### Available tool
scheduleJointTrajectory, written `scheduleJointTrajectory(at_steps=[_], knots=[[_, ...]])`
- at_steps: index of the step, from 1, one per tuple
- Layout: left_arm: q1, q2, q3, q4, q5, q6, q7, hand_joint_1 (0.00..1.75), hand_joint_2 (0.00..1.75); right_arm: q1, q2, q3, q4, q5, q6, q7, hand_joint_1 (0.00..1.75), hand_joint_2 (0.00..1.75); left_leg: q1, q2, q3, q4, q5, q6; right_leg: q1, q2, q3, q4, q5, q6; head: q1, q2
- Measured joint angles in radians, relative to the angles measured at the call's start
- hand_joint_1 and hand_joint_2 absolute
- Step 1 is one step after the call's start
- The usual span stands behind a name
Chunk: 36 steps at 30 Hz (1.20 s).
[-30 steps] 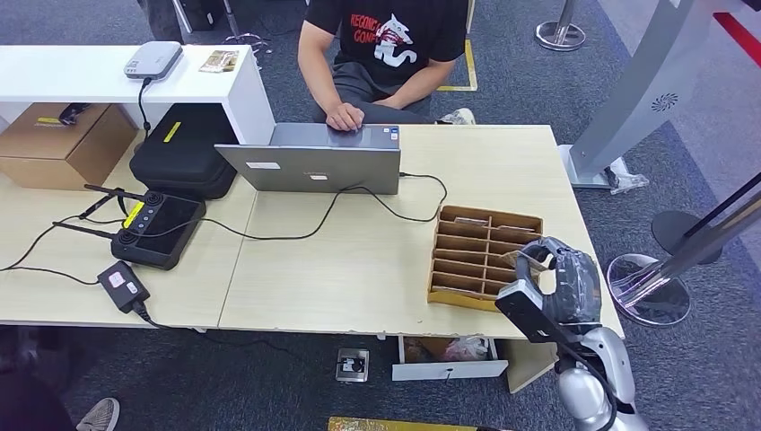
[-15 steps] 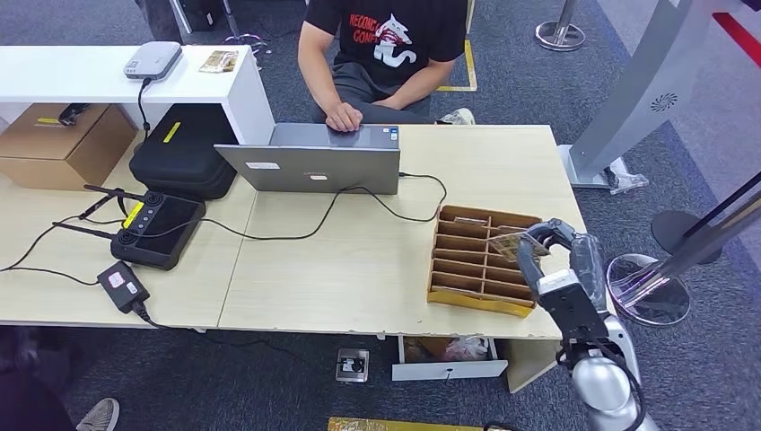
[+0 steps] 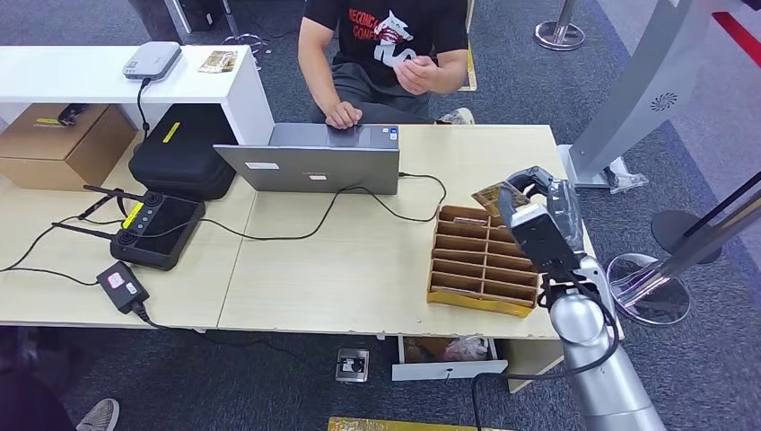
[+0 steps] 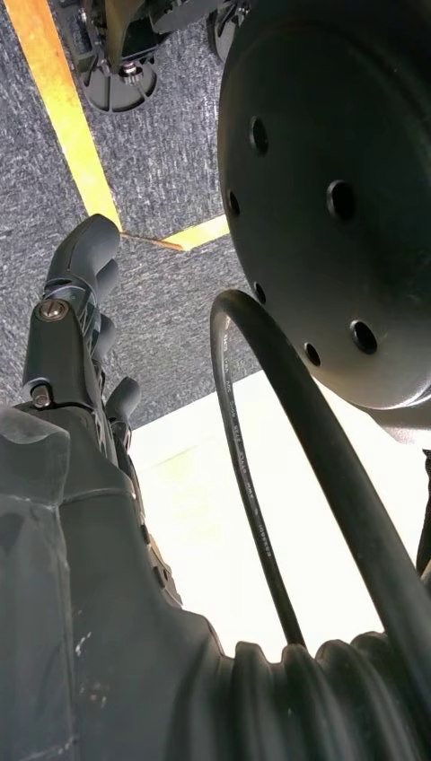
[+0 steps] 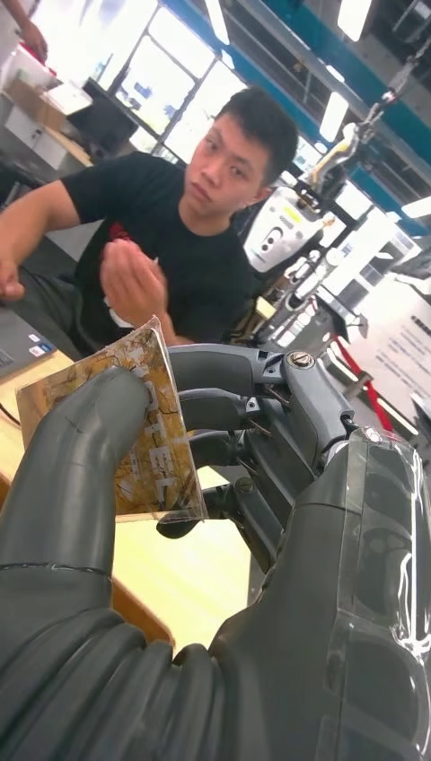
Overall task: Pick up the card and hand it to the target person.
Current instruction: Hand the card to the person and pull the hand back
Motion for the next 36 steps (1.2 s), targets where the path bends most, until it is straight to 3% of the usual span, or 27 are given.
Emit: scheduleJointTrajectory(at_steps=[12, 15, 19, 36], knots=[[-0.002, 0.001, 0.0, 0.002, -0.004, 0.001, -0.002, 0.0, 1.75, -0.154, 0.048, 0.039, 0.219, -0.016, -0.015, -0.01, 1.45, 1.75, 0.0, -0.002, 0.0, 0.0, 0.001, 0.0, 0.0, -0.002, 0.0, 0.0, 0.0, 0.0, 0.0, 0.0], [-0.002, -0.001, 0.0, 0.003, -0.004, 0.003, -0.003, 0.0, 1.75, -0.183, 0.059, 0.048, 0.262, -0.013, -0.028, -0.019, 1.37, 1.75, 0.0, -0.002, 0.0, 0.0, 0.001, 0.0, 0.0, -0.002, 0.001, 0.0, 0.0, 0.0, 0.0, 0.0], [-0.003, 0.0, 0.0, 0.003, -0.017, 0.005, -0.004, 0.0, 1.75, -0.202, 0.066, 0.057, 0.304, -0.01, -0.041, -0.022, 0.02, 1.75, 0.0, -0.004, -0.001, 0.0, 0.001, -0.001, 0.0, -0.004, 0.001, 0.001, -0.001, 0.0, 0.0, 0.0], [-0.003, 0.007, 0.001, 0.001, -0.033, 0.007, -0.012, 0.0, 1.75, -0.187, 0.041, 0.068, 0.323, -0.016, -0.05, -0.039, 0.0, 1.75, 0.001, -0.005, 0.0, 0.0, 0.001, -0.001, 0.001, -0.005, 0.002, 0.0, -0.001, 0.0, 0.0, 0.0]])
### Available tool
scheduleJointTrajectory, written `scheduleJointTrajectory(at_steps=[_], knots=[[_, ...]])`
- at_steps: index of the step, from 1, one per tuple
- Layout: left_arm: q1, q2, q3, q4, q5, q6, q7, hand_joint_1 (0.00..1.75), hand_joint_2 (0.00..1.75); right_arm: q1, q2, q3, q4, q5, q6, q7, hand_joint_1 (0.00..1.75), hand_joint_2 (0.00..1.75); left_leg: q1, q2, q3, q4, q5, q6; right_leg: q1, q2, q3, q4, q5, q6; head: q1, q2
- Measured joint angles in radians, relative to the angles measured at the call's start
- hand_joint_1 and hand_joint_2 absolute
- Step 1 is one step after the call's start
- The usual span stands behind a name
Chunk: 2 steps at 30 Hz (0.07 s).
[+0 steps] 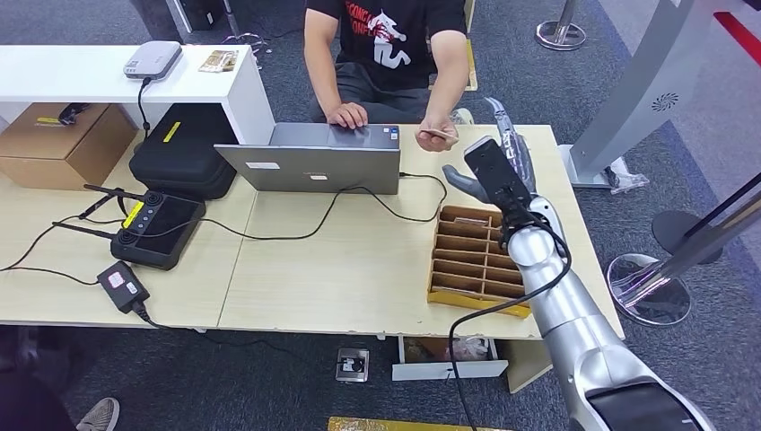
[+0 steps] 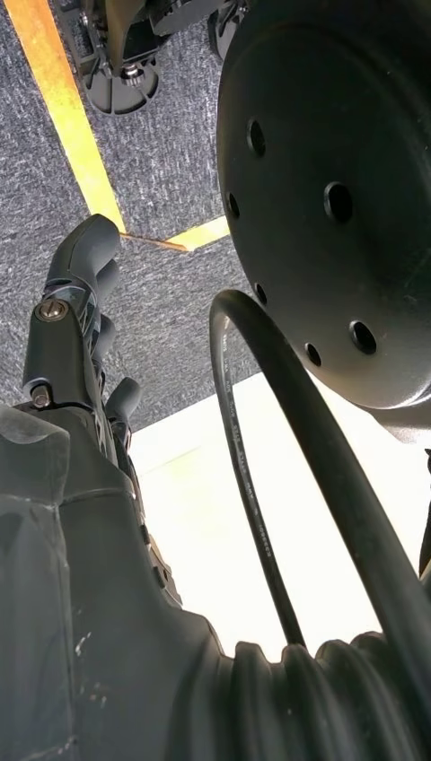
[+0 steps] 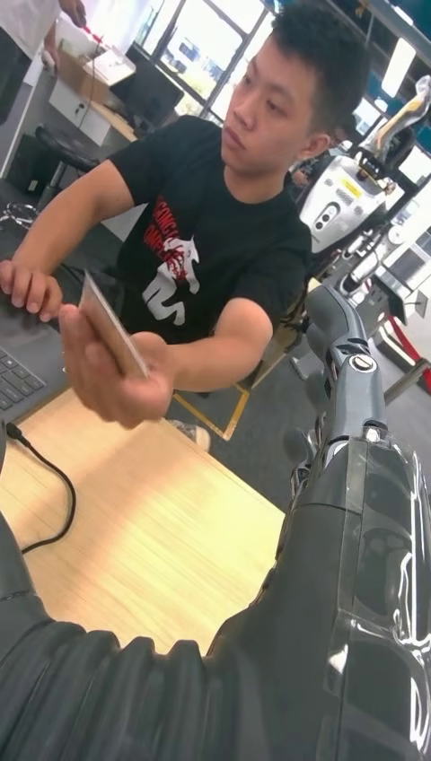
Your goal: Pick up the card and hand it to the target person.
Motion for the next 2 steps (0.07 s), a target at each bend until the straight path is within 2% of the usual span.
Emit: scheduleJointTrajectory(at_steps=[2], knots=[[0.001, 0.0, 0.0, 0.0, 0.002, 0.0, -0.001, 0.0, 1.75, 0.0, -0.001, 0.001, -0.002, 0.0, -0.001, -0.001, 0.0, 1.75, 0.0, 0.0, 0.0, 0.0, 0.0, 0.0, 0.0, 0.0, 0.0, 0.0, 0.0, 0.0, 0.0, 0.0]])
